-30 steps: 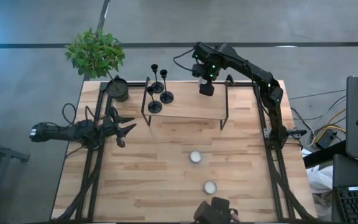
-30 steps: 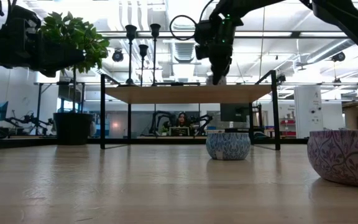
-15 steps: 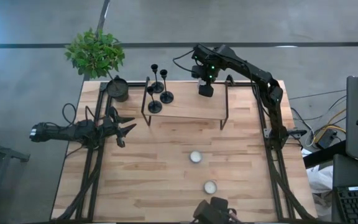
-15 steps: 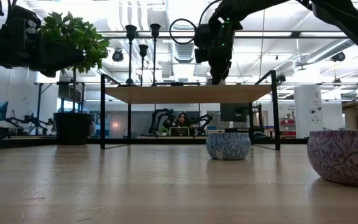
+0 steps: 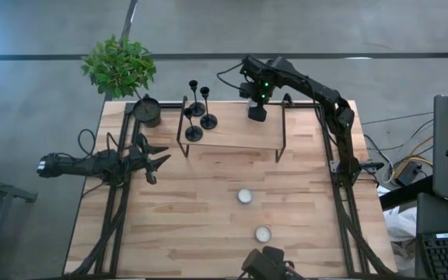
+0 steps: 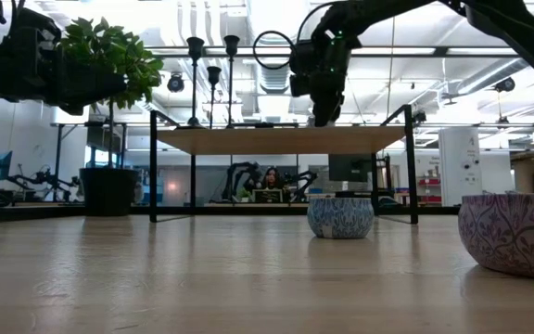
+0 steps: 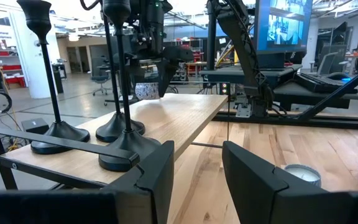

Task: Pick & Place candle stick holders
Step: Put the red patterned scented candle on the shelf

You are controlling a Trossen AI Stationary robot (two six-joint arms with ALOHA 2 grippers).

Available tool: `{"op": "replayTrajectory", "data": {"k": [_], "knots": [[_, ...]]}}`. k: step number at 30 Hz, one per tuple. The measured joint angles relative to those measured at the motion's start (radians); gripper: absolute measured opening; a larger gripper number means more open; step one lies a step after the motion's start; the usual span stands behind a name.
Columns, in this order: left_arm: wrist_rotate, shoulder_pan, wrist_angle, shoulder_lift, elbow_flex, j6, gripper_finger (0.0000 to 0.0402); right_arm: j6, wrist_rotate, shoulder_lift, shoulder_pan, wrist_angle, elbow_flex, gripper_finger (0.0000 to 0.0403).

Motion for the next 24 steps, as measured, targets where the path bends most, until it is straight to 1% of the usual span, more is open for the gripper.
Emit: {"op": "replayTrajectory", "data": {"k": [17,24], "knots": [[0.000,0.000,0.000,0.000,0.000,0.000,0.0142,-0.001,0.001,0.000,-0.003,0.009,-0.028,0.0300],[0.000,0.000,0.000,0.000,0.000,0.000,0.0142,-0.001,0.001,0.000,-0.003,0.023,-0.028,0.0318]]}}
